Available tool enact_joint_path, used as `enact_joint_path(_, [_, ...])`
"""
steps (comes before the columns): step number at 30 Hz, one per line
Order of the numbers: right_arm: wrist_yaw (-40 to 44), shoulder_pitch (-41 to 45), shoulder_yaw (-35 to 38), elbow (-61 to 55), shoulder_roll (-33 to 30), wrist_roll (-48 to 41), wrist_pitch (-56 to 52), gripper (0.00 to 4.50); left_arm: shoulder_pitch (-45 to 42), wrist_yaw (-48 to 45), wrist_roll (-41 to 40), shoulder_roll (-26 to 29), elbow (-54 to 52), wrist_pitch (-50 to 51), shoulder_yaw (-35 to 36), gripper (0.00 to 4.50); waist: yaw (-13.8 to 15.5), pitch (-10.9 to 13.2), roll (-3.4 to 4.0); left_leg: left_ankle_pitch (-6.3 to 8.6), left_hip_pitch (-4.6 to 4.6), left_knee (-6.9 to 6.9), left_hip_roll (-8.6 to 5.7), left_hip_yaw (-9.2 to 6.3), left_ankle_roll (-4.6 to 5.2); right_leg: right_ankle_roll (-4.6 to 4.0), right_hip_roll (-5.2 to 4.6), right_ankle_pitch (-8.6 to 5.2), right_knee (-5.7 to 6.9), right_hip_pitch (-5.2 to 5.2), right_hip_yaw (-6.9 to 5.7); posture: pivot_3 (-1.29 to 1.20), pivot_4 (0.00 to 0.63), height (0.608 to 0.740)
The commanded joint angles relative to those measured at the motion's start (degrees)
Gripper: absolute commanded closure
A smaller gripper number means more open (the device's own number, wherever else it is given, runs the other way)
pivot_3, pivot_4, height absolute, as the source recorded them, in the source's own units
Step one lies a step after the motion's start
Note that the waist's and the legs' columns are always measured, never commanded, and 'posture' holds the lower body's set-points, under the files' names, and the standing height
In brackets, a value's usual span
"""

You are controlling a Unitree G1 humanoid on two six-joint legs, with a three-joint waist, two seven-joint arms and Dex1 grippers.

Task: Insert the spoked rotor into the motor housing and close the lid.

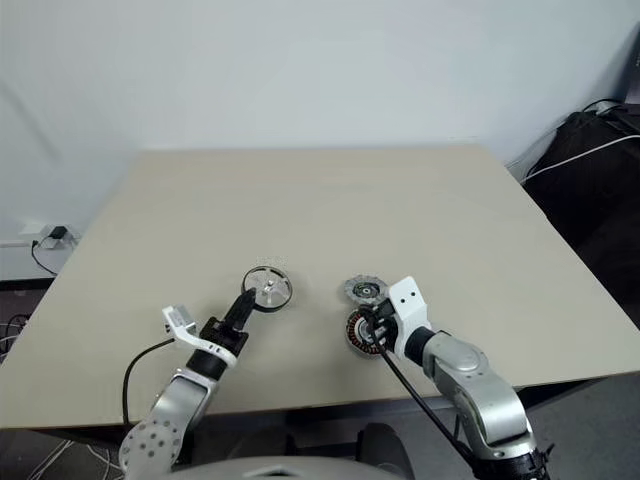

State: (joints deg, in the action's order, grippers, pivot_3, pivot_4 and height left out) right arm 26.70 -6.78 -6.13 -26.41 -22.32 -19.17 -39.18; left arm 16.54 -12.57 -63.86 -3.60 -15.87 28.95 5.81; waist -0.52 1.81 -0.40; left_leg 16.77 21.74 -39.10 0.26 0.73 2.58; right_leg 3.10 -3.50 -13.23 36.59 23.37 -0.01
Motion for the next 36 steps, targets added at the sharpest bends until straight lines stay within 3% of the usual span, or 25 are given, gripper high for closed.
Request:
enact_joint_path(1, [1.86, -0.66, 2.7, -4.38, -0.56, -3.26, 0.84, 4.5, -2.54, -0.58, -2.77, -4.61, -0.45, 2.25, -4.1, 4.11, -0.01, 0.0, 0.0, 0.01, 0.02, 0.0, 0.0, -0.01, 0.01, 0.0, 0.01, 0.0, -0.01, 0.0, 0.0, 0.0, 0.0, 0.74])
enact_joint_path(10, [3.8, -7.14, 6.36, -9.11, -5.01, -6.15, 0.79, 4.5, -10.68, -0.31, -4.89, -3.68, 7.42, 6.79, -7.32, 4.11, -0.01, -0.02, 0.03, 0.01, 0.0, -0.02, -0.01, -0.02, 0.04, 0.04, 0.1, 0.02, -0.03, -0.04, 0.02, 0.0, 0.0, 0.74])
enact_joint_path(18, [0.12, -16.49, 5.67, -7.34, -1.11, 2.12, 17.49, 4.5, -15.12, -0.88, -3.6, -4.16, 14.74, 9.73, -7.85, 4.11, 0.0, -0.07, 0.11, 0.01, -0.02, -0.03, -0.05, -0.07, 0.05, 0.07, 0.12, 0.03, -0.12, -0.42, 0.06, 0.0, 0.0, 0.74])
enact_joint_path(24, [-2.64, -21.04, 4.45, 1.37, 2.32, 9.14, 29.92, 4.5, -15.88, -1.47, -4.01, -4.59, 16.31, 12.31, -8.3, 4.11, -0.07, -0.09, 0.14, 0.04, -0.13, -0.03, -0.03, -0.12, 0.08, 0.21, 0.1, 0.11, -0.4, -0.4, 0.03, 0.0, 0.0, 0.74])
enact_joint_path(30, [-6.23, -20.91, 4.86, 12.53, 4.86, 13.6, 35.7, 4.5, -16.01, -1.66, -4.56, -4.73, 16.89, 15.4, -8.84, 4.11, -0.05, -0.12, 0.24, 0.06, -0.12, -0.01, -0.03, -0.12, 0.1, 0.21, 0.05, 0.12, -0.45, -0.39, 0.04, 0.0, 0.0, 0.74])
enact_joint_path(36, [-6.37, -19.79, 4.84, 16.5, 5.57, 14.17, 37.95, 4.5, -17.01, -2.44, -3.64, -4.85, 19.07, 17.94, -9.26, 4.11, -0.02, -0.18, 0.37, 0.08, -0.1, 0.0, -0.03, -0.12, 0.12, 0.21, 0.03, 0.12, -0.47, -0.39, 0.04, 0.0, 0.0, 0.74])
